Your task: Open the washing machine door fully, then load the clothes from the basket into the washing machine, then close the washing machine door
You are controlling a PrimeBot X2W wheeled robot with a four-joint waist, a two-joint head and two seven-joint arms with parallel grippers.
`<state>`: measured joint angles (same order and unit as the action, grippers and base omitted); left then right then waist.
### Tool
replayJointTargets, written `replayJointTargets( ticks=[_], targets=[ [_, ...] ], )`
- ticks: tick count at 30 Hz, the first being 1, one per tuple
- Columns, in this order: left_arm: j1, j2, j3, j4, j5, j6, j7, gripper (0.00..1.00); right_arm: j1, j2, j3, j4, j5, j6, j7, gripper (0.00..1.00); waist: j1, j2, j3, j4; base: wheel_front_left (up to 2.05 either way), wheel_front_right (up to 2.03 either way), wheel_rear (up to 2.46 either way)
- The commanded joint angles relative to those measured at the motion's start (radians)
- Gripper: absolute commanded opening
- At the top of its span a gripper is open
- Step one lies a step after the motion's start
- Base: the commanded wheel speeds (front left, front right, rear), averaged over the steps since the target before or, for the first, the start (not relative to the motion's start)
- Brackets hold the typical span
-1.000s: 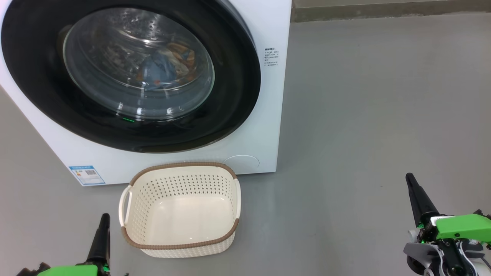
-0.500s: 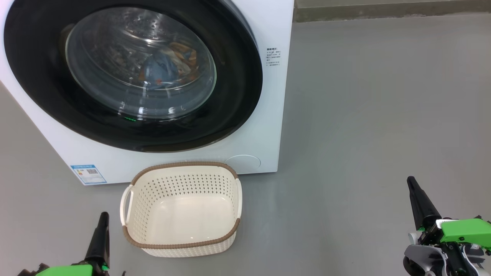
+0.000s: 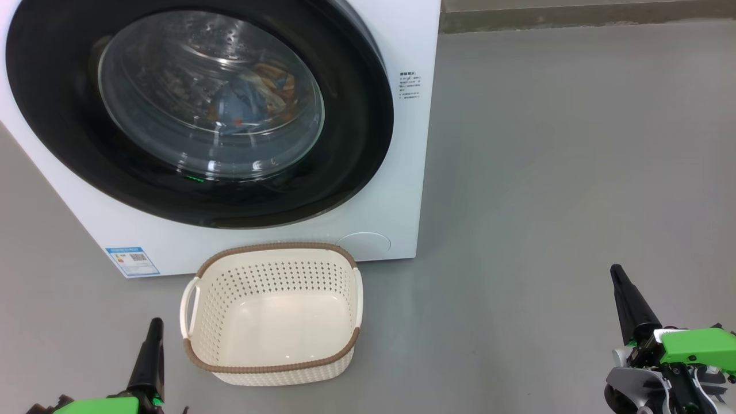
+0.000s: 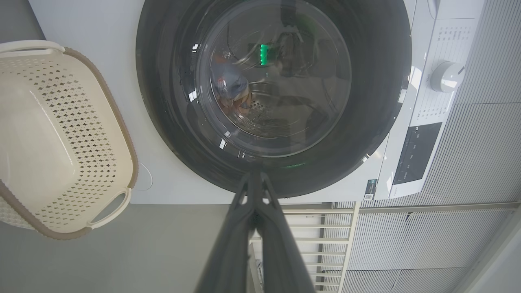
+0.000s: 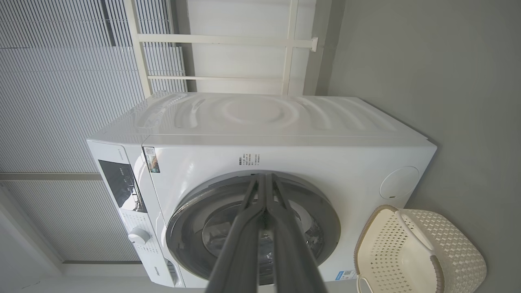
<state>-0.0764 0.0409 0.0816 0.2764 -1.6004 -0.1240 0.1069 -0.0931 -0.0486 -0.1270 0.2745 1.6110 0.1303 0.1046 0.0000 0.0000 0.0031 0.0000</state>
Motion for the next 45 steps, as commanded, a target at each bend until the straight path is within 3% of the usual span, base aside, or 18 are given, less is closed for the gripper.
replayJointTargets(
  ticks=[1, 45],
  targets=[
    [-0.032, 0.009, 0.032, -0.031, -0.008, -0.007, 0.007, 0.0, -0.014, -0.006, 0.019, -0.03, 0.002, 0.0, 0.004, 0.0, 0.0, 0.0, 0.0, 0.0, 0.0, 0.0, 0.0],
    [-0.032, 0.009, 0.032, -0.031, -0.008, -0.007, 0.006, 0.0, -0.015, -0.004, 0.015, -0.03, -0.001, 0.0, 0.007, 0.0, 0.0, 0.0, 0.0, 0.0, 0.0, 0.0, 0.0]
  ],
)
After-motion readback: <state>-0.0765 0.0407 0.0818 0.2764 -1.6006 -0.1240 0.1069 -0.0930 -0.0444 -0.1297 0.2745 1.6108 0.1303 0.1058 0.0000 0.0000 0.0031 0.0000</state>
